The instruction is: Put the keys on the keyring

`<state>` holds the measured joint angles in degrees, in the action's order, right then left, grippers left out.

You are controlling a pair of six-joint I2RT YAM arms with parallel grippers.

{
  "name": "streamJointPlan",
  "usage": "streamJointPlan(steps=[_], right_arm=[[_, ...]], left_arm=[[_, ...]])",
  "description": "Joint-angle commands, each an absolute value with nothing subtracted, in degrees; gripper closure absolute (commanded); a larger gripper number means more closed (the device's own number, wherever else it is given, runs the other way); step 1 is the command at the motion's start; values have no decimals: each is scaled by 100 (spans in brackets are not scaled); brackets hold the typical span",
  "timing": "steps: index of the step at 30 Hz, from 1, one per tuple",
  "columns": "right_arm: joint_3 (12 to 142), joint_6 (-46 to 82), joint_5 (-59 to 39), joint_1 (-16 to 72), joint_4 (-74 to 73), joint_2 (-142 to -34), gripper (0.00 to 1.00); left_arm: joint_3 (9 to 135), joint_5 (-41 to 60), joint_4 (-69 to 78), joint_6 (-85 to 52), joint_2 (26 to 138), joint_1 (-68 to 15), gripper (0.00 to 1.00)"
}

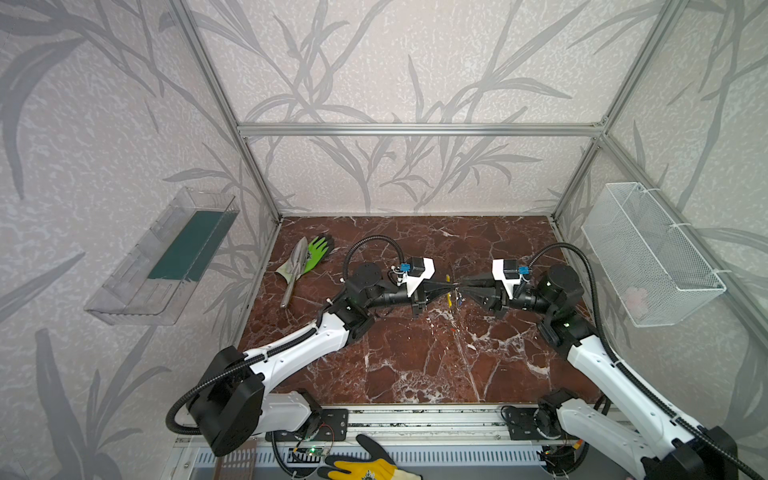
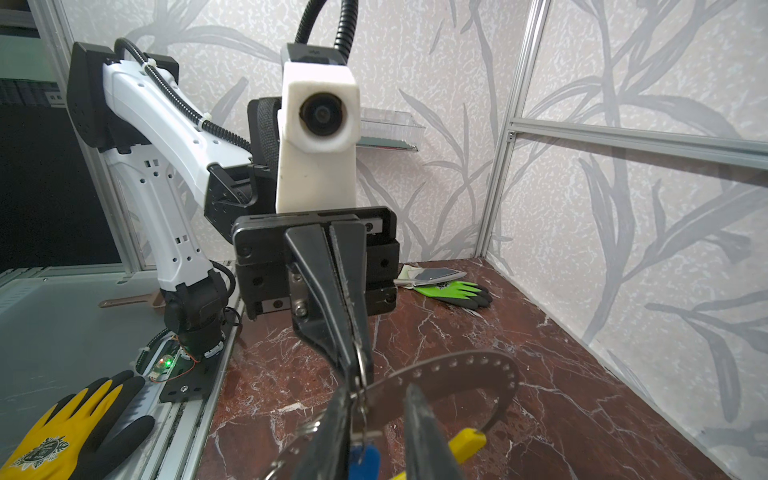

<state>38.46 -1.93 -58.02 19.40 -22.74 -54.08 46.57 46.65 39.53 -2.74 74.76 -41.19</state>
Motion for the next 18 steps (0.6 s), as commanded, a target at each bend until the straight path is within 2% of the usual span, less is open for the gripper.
streamJointPlan(steps=[1,4,13,18], right_arm=[[4019,-222,-5950,1942,-2379,-5430,77],[4022,-245,-6002,1942,-2362,-5475,80],[4019,-278,-6014,1942,-2469,-5456,100],[4170,-887,-5850,1942,-1568,-5255,100]], left_arm=[[4919,4759,4305,-369,7491,-4105,100],[4956,4781,4312,-390,7528,-4105,100],[5070,4796,4097,-341,7653,-4106,100],[5115,4662,3685,-44,7630,-4109,99]])
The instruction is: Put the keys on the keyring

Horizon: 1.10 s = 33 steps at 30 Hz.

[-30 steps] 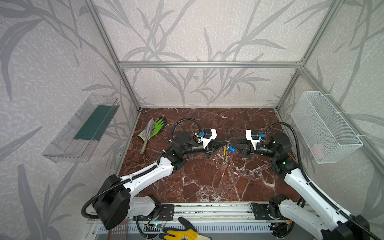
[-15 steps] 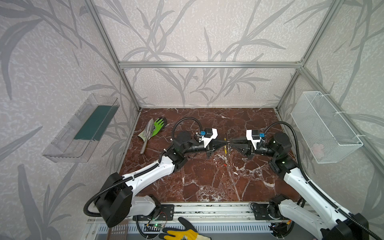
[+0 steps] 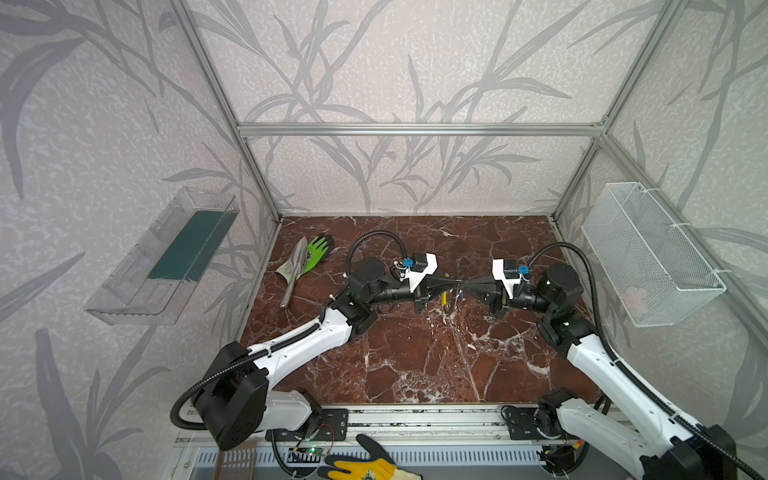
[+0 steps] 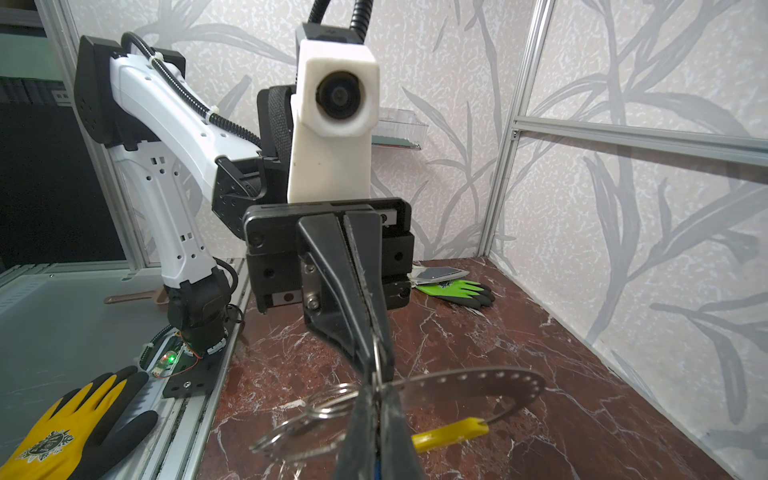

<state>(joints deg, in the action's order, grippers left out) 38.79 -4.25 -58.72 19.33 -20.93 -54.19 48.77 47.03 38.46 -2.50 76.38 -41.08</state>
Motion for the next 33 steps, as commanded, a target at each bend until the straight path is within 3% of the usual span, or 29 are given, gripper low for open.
streamJointPlan(steps=[1,3,6,15,33], right_arm=[[4257,-1122,-5805,1942,-1178,-5217,100],[4513,-1668,-5662,1942,-158,-5169,100],[4939,-2350,-5419,1942,1156,-5200,100],[5482,-2807,-5229,2010,2234,-5422,100],[5546,-2962,-5213,2127,2332,-5414,100]], left_arm=[[5174,4624,3441,115,7599,-4105,94],[5348,4481,2657,678,7485,-4106,77],[5697,4266,1411,1577,7308,-4137,71],[6717,3777,-843,3230,7458,-4589,66],[7257,3517,-1587,3696,7840,-4745,71]])
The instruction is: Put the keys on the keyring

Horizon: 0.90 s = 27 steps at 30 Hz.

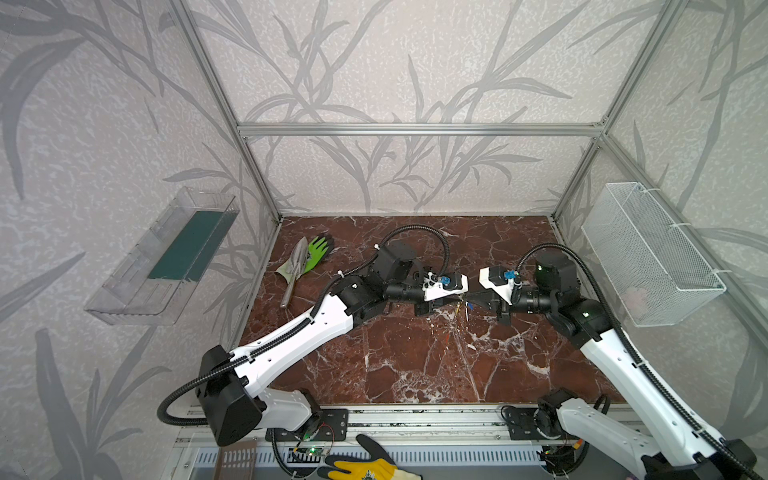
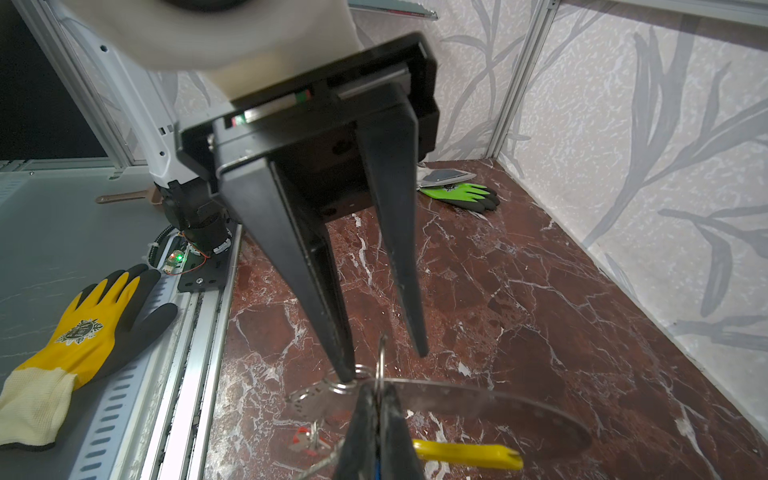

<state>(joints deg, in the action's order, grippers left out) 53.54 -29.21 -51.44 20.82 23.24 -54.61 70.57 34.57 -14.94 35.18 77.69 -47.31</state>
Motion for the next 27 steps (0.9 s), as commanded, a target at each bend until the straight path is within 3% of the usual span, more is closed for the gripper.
streamJointPlan(steps=[1,6,11,13,19,27], right_arm=[[5537,-2970,-5205,2134,2332,-5422,100],[5502,-3058,-5062,2170,2373,-5416,100],[5476,-3076,-5008,2171,2340,-5388,100],[5420,-3081,-4888,2178,2292,-5355,98],[5108,-3067,-4318,2156,2014,-5097,75],[4905,-2829,-4263,2126,1648,-4964,68]], left_arm=[[7247,3552,-1522,3673,7848,-4753,74],[7225,3743,-1259,3510,7908,-4795,84],[7242,3871,-1205,3427,7961,-4817,100],[7218,3892,-1136,3347,7958,-4821,100],[7017,3950,-543,2887,7881,-4793,100],[6699,4212,686,1901,7779,-4671,100]])
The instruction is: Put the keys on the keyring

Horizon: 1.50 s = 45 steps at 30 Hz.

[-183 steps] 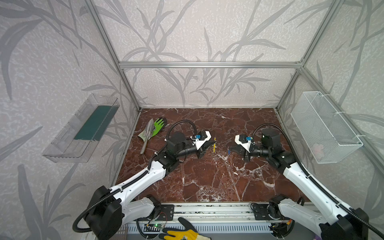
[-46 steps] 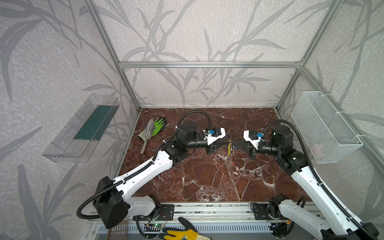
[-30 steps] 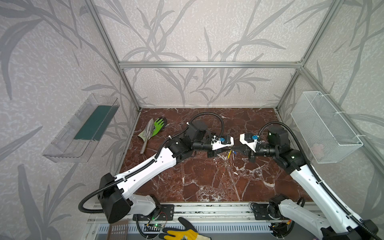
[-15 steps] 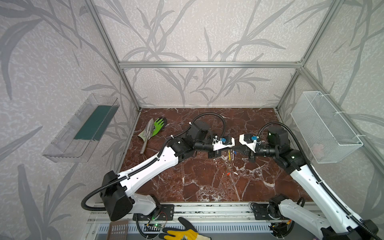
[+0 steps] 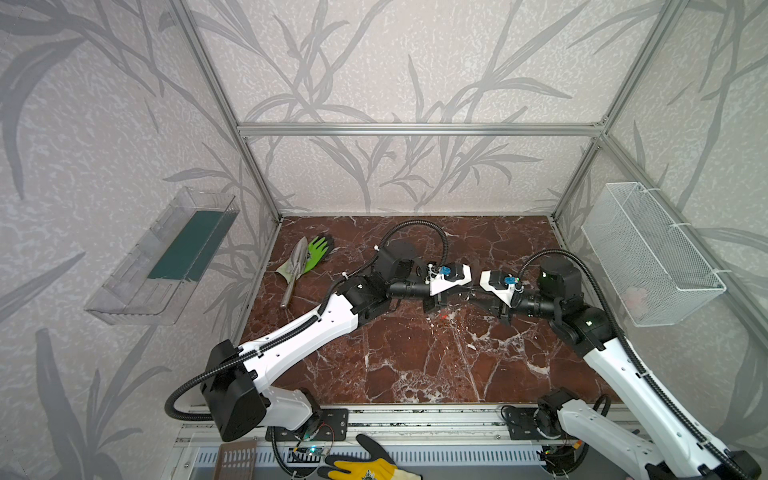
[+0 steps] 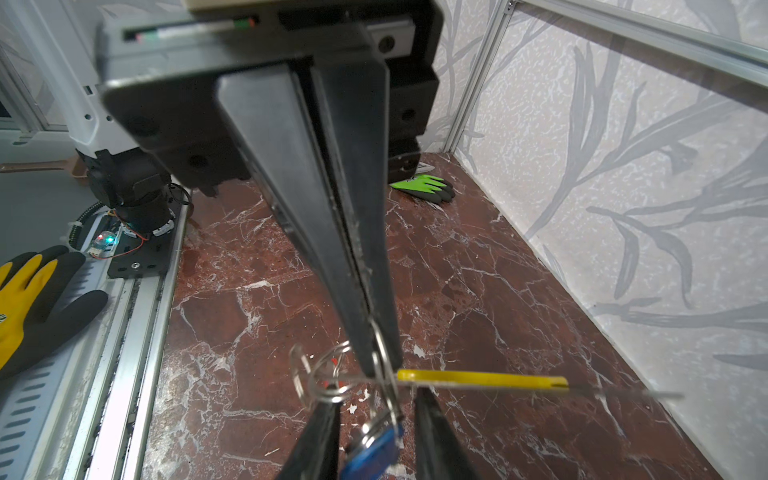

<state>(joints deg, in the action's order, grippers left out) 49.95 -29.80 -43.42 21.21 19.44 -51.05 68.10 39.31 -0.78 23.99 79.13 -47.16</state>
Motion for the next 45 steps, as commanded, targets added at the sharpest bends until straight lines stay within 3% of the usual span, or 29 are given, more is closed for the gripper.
streamJointPlan(steps=[1,10,18,27,39,43,45], right_arm=[[4864,-2784,-4263,2120,1550,-4917,69],[4715,-2701,-4307,2109,1344,-4774,77],[4711,-2794,-4201,2109,1403,-4691,82],[4763,-2839,-4446,2109,1441,-4882,100],[4767,-2716,-4674,2263,1047,-5262,100],[4834,-2909,-4213,2254,1290,-5079,79],[4755,-3006,-3983,2154,1363,-4788,74]], left_arm=[[6651,4267,838,1771,7761,-4642,100],[6130,4539,2275,792,7672,-4441,100],[5978,4621,2540,591,7594,-4372,100],[5763,4815,3351,31,7643,-4352,100],[5469,4862,4423,-574,7801,-4323,100],[5399,4835,4414,-527,7805,-4292,100],[5379,4825,4321,-470,7772,-4259,100]])
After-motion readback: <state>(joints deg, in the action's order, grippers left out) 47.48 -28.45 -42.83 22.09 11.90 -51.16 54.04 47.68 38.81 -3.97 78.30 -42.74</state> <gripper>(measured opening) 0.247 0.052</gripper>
